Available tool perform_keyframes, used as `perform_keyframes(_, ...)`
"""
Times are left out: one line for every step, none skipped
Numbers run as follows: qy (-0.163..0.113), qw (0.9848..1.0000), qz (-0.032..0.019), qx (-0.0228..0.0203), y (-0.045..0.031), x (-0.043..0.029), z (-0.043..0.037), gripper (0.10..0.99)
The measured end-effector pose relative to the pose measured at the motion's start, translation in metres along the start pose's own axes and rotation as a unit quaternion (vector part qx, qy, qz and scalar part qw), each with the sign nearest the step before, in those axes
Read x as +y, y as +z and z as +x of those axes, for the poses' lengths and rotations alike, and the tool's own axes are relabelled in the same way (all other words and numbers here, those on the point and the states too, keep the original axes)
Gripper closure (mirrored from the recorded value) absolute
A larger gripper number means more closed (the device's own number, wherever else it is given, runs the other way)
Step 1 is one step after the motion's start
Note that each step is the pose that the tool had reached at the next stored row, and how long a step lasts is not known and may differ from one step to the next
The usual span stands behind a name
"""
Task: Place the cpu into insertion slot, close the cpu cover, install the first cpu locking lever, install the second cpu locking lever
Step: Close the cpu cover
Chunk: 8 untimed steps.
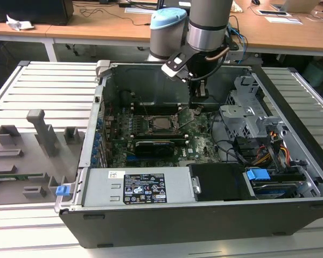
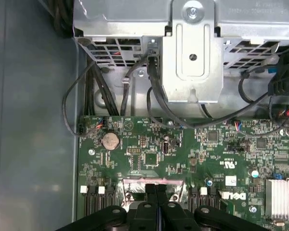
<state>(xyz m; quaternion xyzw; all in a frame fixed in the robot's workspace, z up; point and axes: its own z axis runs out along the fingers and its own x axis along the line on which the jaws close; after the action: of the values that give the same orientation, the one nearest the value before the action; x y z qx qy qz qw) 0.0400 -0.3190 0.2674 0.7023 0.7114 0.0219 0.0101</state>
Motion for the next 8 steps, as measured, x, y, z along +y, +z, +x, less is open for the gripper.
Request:
perform_keyframes(-0.001, 1.0, 0.0003, -0.0005, 0.0009, 0.0026, -0.0001, 0.98)
perform_keyframes(-0.002, 1.0, 0.0005, -0.0009, 0.0018, 0.0048, 0.0, 0.98)
perform_keyframes(-0.003, 1.0, 0.0008, -0.0014, 0.003, 0.0074, 0.0, 0.98)
perform_keyframes(-0.004, 1.0, 0.0012, -0.0021, 0.0039, 0.009, 0.0, 0.98)
perform_keyframes(-0.004, 1.0, 0.0015, -0.004, 0.0055, 0.0113, 0.0, 0.98)
perform_keyframes(-0.004, 1.0, 0.0018, -0.0055, 0.0066, 0.013, 0.0001, 0.98)
perform_keyframes(-0.005, 1.0, 0.0021, -0.0069, 0.0074, 0.0144, 0.0002, 0.98)
perform_keyframes(-0.005, 0.9999, 0.0023, -0.0086, 0.0086, 0.0168, 0.0003, 0.98)
